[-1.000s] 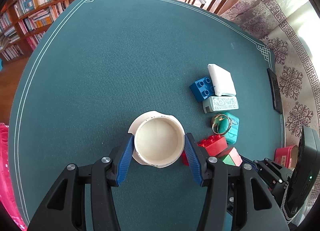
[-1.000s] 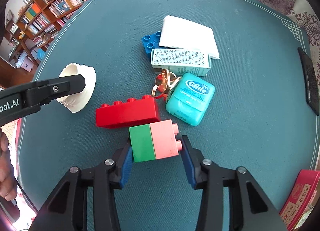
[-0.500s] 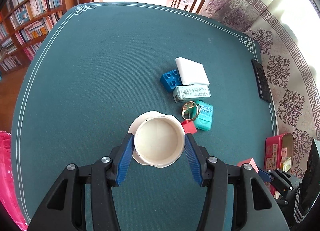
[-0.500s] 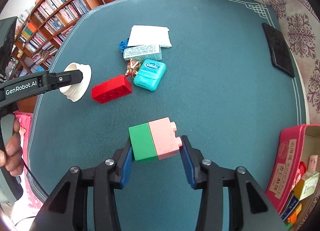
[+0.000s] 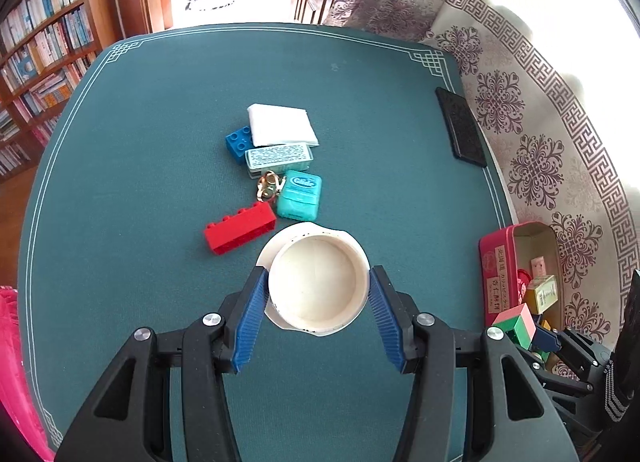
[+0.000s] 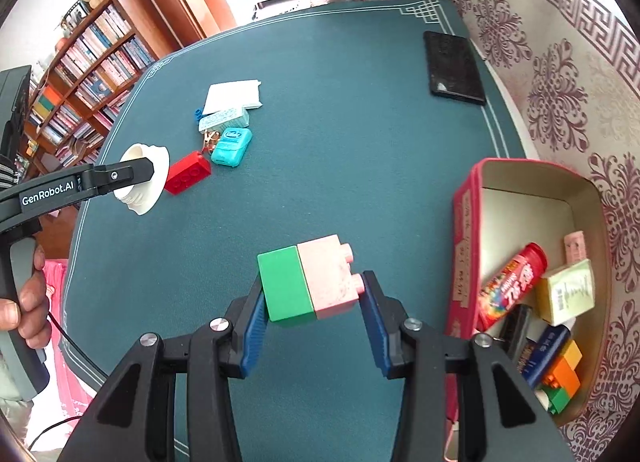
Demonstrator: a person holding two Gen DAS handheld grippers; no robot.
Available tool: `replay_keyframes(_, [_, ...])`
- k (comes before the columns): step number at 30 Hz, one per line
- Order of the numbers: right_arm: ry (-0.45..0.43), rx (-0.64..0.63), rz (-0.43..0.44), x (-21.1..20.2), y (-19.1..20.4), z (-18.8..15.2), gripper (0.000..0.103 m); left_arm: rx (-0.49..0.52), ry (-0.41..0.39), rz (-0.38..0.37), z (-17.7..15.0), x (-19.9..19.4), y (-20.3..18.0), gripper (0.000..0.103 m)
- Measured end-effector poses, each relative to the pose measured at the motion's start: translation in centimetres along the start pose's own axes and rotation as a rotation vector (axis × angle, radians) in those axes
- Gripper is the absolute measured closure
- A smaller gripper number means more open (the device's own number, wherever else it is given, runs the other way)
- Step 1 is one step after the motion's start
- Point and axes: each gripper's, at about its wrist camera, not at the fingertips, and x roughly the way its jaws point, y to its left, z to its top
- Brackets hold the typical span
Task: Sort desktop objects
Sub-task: 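Carry the white cup and green-pink block over the tin box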
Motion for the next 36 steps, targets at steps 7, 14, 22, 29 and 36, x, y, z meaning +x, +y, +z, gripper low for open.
replay_keyframes(7, [-0.045,0.079,-0.031,-3.0,-4.6,-2.0,0.055,0.057,-0.004,-0.02,-1.3,-0.9,-4.6,0.049])
replay_keyframes(14, [-0.092,0.131,-0.063,-5.8,-8.3,-3.7,0.055,0.109,-0.009,-0.043,-2.5,-1.3,-8.9,0.049])
replay_keyframes(22, [-0.126,0.16,-0.1,-7.9,-11.0,-5.5,0.055,0.156,-0.012,-0.066,-3.6,-1.6,-12.6,0.049])
replay_keyframes(29, [-0.164,0.171,-0.127,-9.5,-12.5,-6.3,0.055,0.193,-0.024,-0.078,-4.0,-2.2,-15.1,0.049])
replay_keyframes(36, [-0.18,0.185,-0.149,-10.2,-13.6,-6.9,0.055,0.218,-0.027,-0.088,-4.3,-2.5,-16.8,0.049])
